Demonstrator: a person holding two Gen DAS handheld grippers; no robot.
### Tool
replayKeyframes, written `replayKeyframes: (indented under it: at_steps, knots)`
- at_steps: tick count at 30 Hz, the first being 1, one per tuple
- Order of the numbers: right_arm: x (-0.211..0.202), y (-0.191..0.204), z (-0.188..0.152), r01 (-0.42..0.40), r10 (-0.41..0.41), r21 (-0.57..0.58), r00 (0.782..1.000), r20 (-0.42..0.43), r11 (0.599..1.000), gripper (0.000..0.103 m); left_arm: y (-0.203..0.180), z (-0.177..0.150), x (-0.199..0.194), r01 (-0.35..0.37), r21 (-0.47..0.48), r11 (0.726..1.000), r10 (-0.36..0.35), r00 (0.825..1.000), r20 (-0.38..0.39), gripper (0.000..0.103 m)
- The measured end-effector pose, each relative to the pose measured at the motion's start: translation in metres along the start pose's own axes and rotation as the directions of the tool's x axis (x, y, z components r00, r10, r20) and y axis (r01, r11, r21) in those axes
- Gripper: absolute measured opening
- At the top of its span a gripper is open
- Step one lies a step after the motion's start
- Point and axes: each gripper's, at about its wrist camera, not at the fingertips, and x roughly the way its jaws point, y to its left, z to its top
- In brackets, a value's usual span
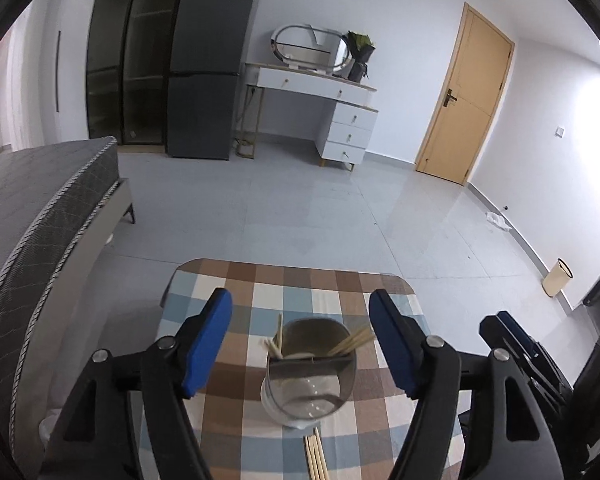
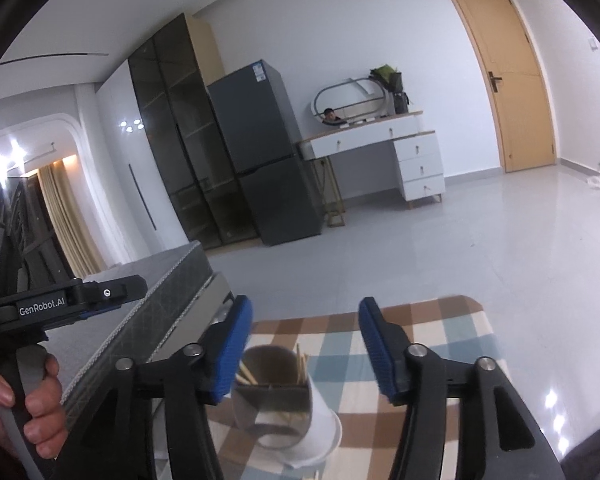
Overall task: Organize utensils
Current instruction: 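Open both grippers to release the sticks into the holder, then lower both open grippers toward the remaining bamboo sticks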
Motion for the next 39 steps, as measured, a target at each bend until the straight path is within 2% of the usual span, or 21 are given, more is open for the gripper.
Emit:
replayKeyframes:
  at_steps: [2, 5, 10, 17, 19, 27, 33, 36, 39]
  knots:
    - [-0.015, 0.003, -0.002, 0.005, -0.005, -0.008, 1.000, 0.010, 1.000, 0.063, -0.007, -0.010, -0.014, -0.012, -0.001, 1.000, 0.012, 1.000, 0.017, 0.076]
    - [-0.036, 0.004, -0.007, 0.009, -0.009, -0.008, 1.000, 0.021, 1.000, 0.067, -0.019, -0.026, -0.030, -0.030, 0.010, 0.999, 0.030, 0.998, 0.050, 0.082]
    - [-0.066, -0.002, -0.023, 0.032, -0.032, 0.003, 0.999, 0.031, 0.999, 0.076, -0.038, -0.049, -0.043, -0.035, 0.082, 0.996, 0.030, 0.998, 0.054, 0.083]
    - [-0.090, -0.008, -0.040, 0.031, -0.031, 0.009, 0.999, 0.031, 0.999, 0.081, -0.043, -0.074, -0.060, -0.024, 0.089, 0.996, 0.017, 0.997, 0.074, 0.084]
    - [-0.093, -0.010, -0.044, 0.028, -0.029, 0.010, 0.999, 0.028, 1.000, 0.086, -0.044, -0.082, -0.061, -0.031, 0.096, 0.995, 0.023, 0.996, 0.082, 0.084]
    - [-0.086, -0.011, -0.083, 0.008, -0.007, 0.018, 0.998, -0.060, 1.000, 0.090, -0.024, -0.113, -0.029, -0.059, 0.092, 0.994, 0.054, 0.997, 0.054, 0.084]
    - [-0.069, -0.022, -0.110, 0.038, -0.031, 0.051, 0.991, -0.129, 0.998, 0.091, -0.015, -0.144, 0.005, -0.100, 0.146, 0.984, 0.098, 0.995, 0.021, 0.084]
    - [-0.060, -0.030, -0.121, 0.071, -0.056, 0.078, 0.981, -0.183, 0.994, 0.091, -0.010, -0.158, 0.016, -0.135, 0.167, 0.977, 0.134, 0.991, 0.019, 0.084]
    - [-0.052, -0.033, -0.130, 0.082, -0.060, 0.088, 0.970, -0.237, 0.993, 0.091, -0.004, -0.164, 0.027, -0.145, 0.143, 0.979, 0.148, 0.989, -0.011, 0.084]
